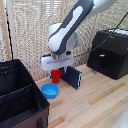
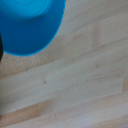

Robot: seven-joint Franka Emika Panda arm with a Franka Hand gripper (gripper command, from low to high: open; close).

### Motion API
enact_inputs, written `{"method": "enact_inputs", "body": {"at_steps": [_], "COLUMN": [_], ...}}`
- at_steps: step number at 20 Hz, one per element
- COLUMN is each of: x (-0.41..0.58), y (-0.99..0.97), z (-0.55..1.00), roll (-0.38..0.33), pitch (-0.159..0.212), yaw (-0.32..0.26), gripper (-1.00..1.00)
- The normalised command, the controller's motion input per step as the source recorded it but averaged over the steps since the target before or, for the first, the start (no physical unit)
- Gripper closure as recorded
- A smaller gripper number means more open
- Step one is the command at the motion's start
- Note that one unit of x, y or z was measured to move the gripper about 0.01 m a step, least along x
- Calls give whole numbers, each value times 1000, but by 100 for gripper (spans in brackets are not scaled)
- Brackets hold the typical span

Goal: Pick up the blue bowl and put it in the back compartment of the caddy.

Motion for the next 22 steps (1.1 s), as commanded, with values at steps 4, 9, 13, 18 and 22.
{"method": "enact_inputs", "body": {"at_steps": [4, 9, 13, 18, 22], "x": [0, 0, 0, 0, 0], "y": [120, 71, 96, 49, 43], "z": [-495, -389, -63, -4, -37], "roll": [-49, -32, -20, -1, -1], "pitch": [5, 1, 2, 1, -7], "yaw": [0, 0, 2, 23, 23], "gripper": [-100, 100, 100, 100, 100]}}
